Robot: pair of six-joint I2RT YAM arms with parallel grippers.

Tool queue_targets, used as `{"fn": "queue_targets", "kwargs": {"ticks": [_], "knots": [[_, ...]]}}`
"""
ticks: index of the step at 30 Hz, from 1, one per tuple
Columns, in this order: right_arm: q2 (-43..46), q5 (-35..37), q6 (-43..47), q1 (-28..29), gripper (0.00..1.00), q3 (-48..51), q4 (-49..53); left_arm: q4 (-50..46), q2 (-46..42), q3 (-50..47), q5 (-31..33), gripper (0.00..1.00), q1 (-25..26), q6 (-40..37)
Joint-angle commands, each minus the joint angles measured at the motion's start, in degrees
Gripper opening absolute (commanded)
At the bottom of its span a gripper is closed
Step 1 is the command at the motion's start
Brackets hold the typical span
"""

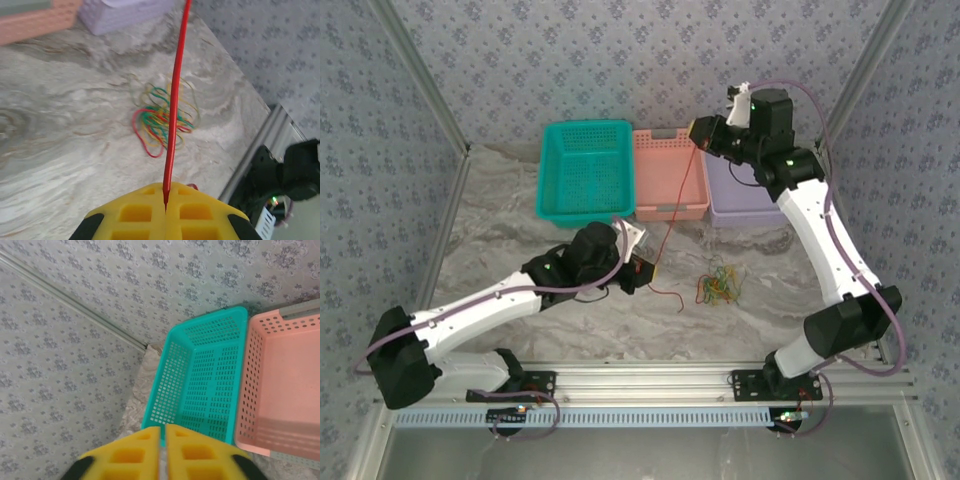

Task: Untangle the cables

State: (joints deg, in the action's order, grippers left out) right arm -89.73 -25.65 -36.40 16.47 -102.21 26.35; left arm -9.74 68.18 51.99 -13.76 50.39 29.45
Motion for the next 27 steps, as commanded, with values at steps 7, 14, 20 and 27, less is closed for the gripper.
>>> {"fn": "queue_targets", "kwargs": {"ticks": [7, 14, 20, 27], "knots": [[3.68, 3.85, 3.09, -1.14, 0.74, -2.28, 7.81, -1.97, -5.29, 9.02, -8.26, 0.0, -15.99, 11.06], [15.91, 10.63, 3.49, -0.92, 0.75, 8.35, 8.95, -7.07, -2.22, 17.22, -9.85, 0.0, -29.34, 14.89], [26.96, 13.77, 2.57, 1.76, 0.75, 21.83, 6.59, -1.47, 5.55, 24.04, -10.23, 0.0, -40.11, 19.32], [36.47, 16.34, 1.61, 7.12, 0.76, 32.21, 6.74, 1.85, 18.92, 32.53, -7.95, 0.0, -45.92, 19.86]]}}
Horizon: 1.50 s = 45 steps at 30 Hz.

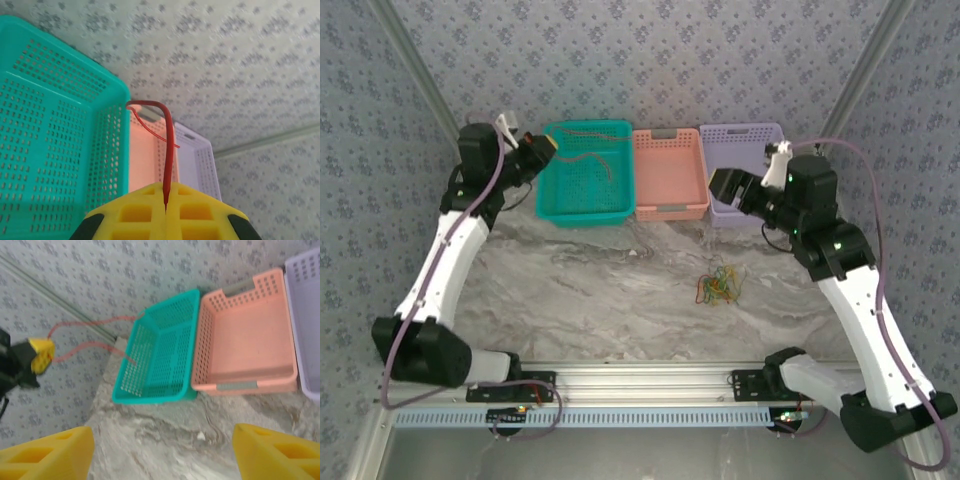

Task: Untangle the cables

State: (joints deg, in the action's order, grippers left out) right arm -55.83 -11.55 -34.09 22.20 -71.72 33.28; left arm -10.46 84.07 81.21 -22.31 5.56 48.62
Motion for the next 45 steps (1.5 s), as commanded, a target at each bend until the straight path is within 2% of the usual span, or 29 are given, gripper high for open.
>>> {"fn": "queue_targets", "kwargs": {"ticks": [1, 9, 15, 18, 22, 28, 31, 35, 39, 42, 45], "knots": [[3.51, 2.39, -0.97, 2.0, 0.76, 2.5, -0.07, 2.95, 5.18, 4.09, 0.68, 0.0, -1.44, 0.56], [6.0, 4.54, -1.44, 5.82, 0.77, 4.84, 0.87, 4.23, 18.54, 6.25, -0.51, 0.0, 0.0, -0.24], [5.22, 2.35, 2.01, 7.52, 0.8, 4.0, -4.68, 0.64, 21.56, 6.92, 1.56, 0.09, 3.11, -3.26], [2.74, 2.37, 3.22, 7.88, 0.8, -0.12, -4.38, -1.35, 21.49, 6.94, 2.35, 0.22, 3.99, -4.29], [0.45, 2.06, 3.79, 8.34, 0.8, -3.22, -3.92, -4.41, 19.1, 7.01, 5.38, 0.5, 4.96, -6.42], [0.28, 6.82, 2.98, 9.34, 0.78, -2.87, -0.16, -10.48, 11.39, 7.62, 12.39, 0.53, 7.23, -10.76], [0.71, 12.92, -0.86, 9.36, 0.74, 0.14, 6.15, -14.9, 6.63, 8.08, 16.9, 0.53, 11.2, -14.2], [1.63, 19.02, -7.98, 9.19, 0.69, 11.18, 11.23, -14.91, -0.56, 1.93, 17.28, 0.52, 18.39, -14.32], [2.0, 18.72, -11.3, 8.15, 0.67, 23.17, 8.93, -12.63, -5.63, -7.88, 18.74, 0.49, 29.53, -12.73], [0.44, 16.41, -10.82, 6.49, 0.64, 29.15, 4.76, -5.42, -7.56, -18.28, 19.85, 0.47, 38.31, -7.43], [-2.82, 14.72, -10.09, 5.95, 0.57, 31.99, 1.85, 2.3, -5.58, -24.89, 21.6, 0.42, 46.1, -3.35]]}}
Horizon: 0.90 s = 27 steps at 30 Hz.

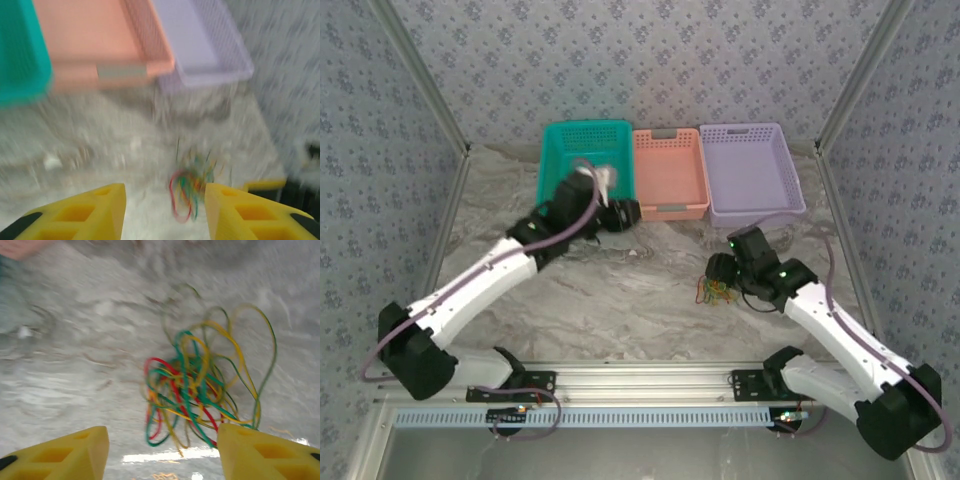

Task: Untangle the cables

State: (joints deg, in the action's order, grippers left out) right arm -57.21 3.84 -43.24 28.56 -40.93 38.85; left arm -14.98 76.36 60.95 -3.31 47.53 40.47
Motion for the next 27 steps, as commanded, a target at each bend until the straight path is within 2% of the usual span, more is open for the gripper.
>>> {"fn": "queue_targets", "kwargs": {"ticks": [1, 5, 11, 15, 21, 27], "knots": [[-2.45, -1.06, -0.8, -0.39, 0.55, 2.06, -4.13, 9.04, 3.69, -5.53, 2.44, 0.41, 6.39, 5.42], [-4.8, -0.67, -0.79, -0.86, 0.51, 4.03, -7.29, 14.39, 12.74, -4.07, 0.32, 0.38, 12.59, 6.71], [-8.52, -2.61, 0.1, -3.24, 0.46, 4.46, -9.72, 19.26, 23.11, 0.46, -2.04, 0.38, 17.08, 7.72], [-10.08, -3.87, 0.6, -4.16, 0.35, 4.29, -10.98, 20.86, 28.12, 3.43, -4.4, 0.39, 18.01, 7.09], [-12.21, -5.45, 0.94, -5.18, 0.3, 4.54, -12.19, 19.33, 33.24, 7.69, -4.1, 0.39, 18.48, 5.12], [-12.49, -5.86, 1.08, -5.49, 0.25, 4.69, -12.79, 17.12, 36.13, 9.3, -1.51, 0.31, 18.48, 3.82]]}}
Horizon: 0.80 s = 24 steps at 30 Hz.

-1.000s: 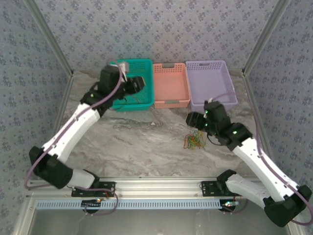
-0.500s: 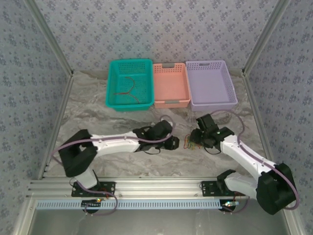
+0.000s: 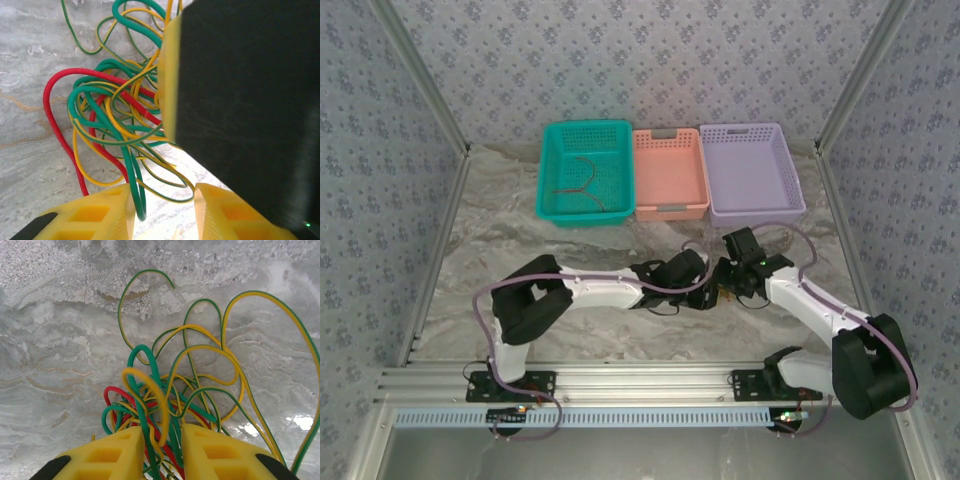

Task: Untangle the cables

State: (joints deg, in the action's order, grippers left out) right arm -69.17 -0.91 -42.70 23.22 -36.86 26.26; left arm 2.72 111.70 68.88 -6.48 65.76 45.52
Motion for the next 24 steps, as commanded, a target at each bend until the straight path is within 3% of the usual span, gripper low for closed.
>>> {"fn": "queue_targets", "kwargs": {"ticks": [1, 5, 7, 11, 24], "knots": [[-0.61, -1.25, 0.61, -0.2, 0.23, 0.59, -0.31, -0.52, 0.88, 1.32, 2.34, 0.26, 0.25, -1.38], [-0.24, -1.16, 0.58, -0.25, 0.07, 0.39, -0.38, -1.36, 0.86, 1.43, 5.95, 0.0, 0.25, -2.47], [0.9, -0.23, 0.73, -0.29, 0.0, -0.1, 0.48, -2.59, -0.57, 0.66, 9.17, 0.0, 0.25, -2.8], [4.84, 2.11, 2.05, -1.34, 0.0, -2.57, 4.15, -5.6, -7.93, -4.56, 15.26, 0.0, -0.99, -2.57], [8.52, -1.87, 5.65, -9.71, 0.0, -9.43, 7.93, -14.68, -38.54, -22.91, 19.08, 0.0, -13.39, -2.35]]}}
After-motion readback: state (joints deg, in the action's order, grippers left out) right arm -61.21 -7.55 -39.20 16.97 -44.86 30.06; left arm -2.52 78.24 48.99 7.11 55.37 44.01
